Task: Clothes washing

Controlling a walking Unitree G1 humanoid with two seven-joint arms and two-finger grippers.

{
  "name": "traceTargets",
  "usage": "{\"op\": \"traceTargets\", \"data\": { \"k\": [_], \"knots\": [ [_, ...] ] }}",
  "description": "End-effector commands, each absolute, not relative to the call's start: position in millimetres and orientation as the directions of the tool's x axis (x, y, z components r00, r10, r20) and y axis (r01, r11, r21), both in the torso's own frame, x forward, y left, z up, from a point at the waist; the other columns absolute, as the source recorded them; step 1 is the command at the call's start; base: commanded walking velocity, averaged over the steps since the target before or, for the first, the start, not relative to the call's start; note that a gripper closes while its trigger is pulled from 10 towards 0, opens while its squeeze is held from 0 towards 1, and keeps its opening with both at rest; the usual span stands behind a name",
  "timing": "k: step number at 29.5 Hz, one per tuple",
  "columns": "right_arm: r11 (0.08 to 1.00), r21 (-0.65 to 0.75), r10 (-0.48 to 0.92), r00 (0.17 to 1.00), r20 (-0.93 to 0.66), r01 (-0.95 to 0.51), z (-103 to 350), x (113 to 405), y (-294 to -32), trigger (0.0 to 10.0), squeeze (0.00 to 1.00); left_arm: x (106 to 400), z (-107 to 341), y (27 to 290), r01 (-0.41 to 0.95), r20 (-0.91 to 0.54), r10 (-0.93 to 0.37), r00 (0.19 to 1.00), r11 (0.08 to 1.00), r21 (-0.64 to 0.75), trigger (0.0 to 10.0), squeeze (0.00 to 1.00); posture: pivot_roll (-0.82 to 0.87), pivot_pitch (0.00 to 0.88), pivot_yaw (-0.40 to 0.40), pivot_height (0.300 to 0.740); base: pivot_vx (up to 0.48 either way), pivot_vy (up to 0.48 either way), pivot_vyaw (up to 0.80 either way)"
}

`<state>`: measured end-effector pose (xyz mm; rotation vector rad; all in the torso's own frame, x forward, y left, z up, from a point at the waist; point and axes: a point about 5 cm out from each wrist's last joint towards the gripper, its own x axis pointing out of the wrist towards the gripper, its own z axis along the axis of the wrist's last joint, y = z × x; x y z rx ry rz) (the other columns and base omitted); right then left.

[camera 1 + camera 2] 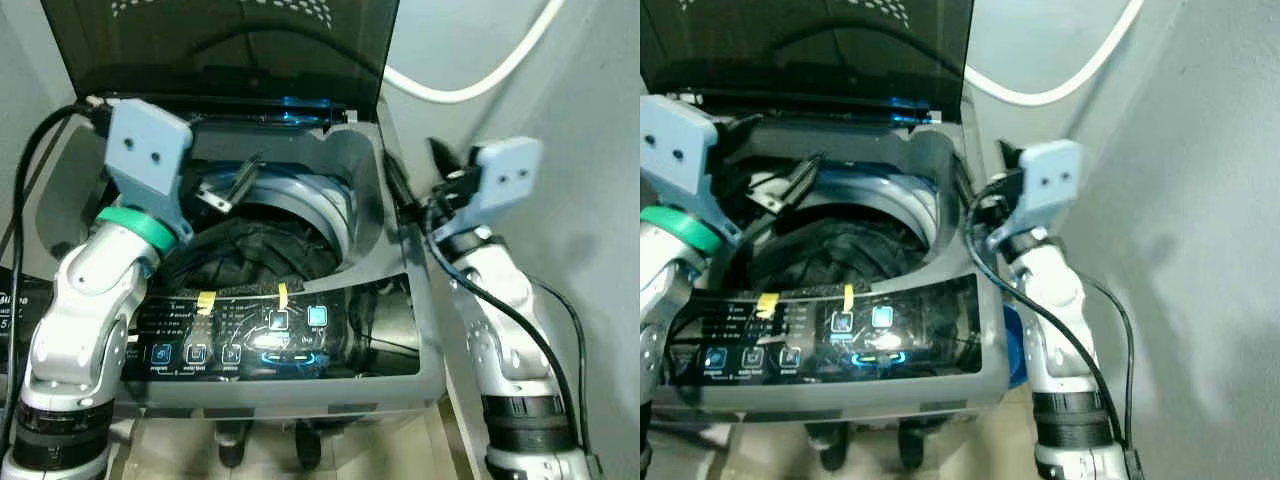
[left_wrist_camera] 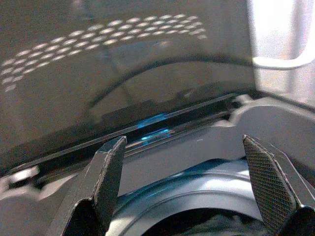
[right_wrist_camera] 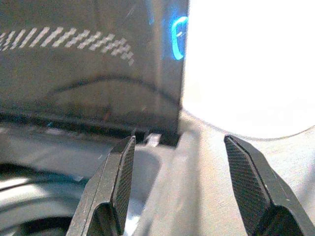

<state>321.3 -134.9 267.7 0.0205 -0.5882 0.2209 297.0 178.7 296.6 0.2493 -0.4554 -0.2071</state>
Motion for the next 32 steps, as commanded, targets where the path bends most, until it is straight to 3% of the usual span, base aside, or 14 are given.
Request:
{"op": "traceTargets", "data": {
  "k": [1, 14, 26, 32],
  "knots": [
    [0.983, -0.044, 0.168, 0.8, 0.576, -0.176, 269, 316, -138, 10.0, 0.0, 299, 292, 181, 0.118, 0.406, -0.223, 0.886, 0.956, 0.269, 10.0, 0.0, 0.18, 0.047, -0.01, 0.74, 0.0, 0.0, 0.0],
    [0.999, -0.032, 0.015, 0.813, 0.581, 0.004, 260, 326, -151, 10.0, 0.0, 313, 291, 183, 0.011, 0.451, -0.112, 0.886, 0.975, 0.221, 10.0, 0.0, 0.16, 0.0, -0.017, 0.74, 0.0, 0.0, 0.0],
    [1.0, -0.023, 0.029, 0.834, 0.552, -0.019, 257, 331, -146, 10.0, 0.0, 321, 290, 180, -0.019, 0.46, -0.076, 0.885, 0.98, 0.199, 10.0, 0.0, 0.14, 0.004, -0.023, 0.74, 0.0, 0.0, 0.0],
    [0.999, -0.03, 0.033, 0.833, 0.553, -0.019, 256, 331, -144, 10.0, 0.0, 322, 289, 178, -0.021, 0.46, -0.073, 0.885, 0.981, 0.195, 10.0, 0.0, 0.14, 0.012, -0.022, 0.74, -0.306, 0.0, 0.0]
  ]
}}
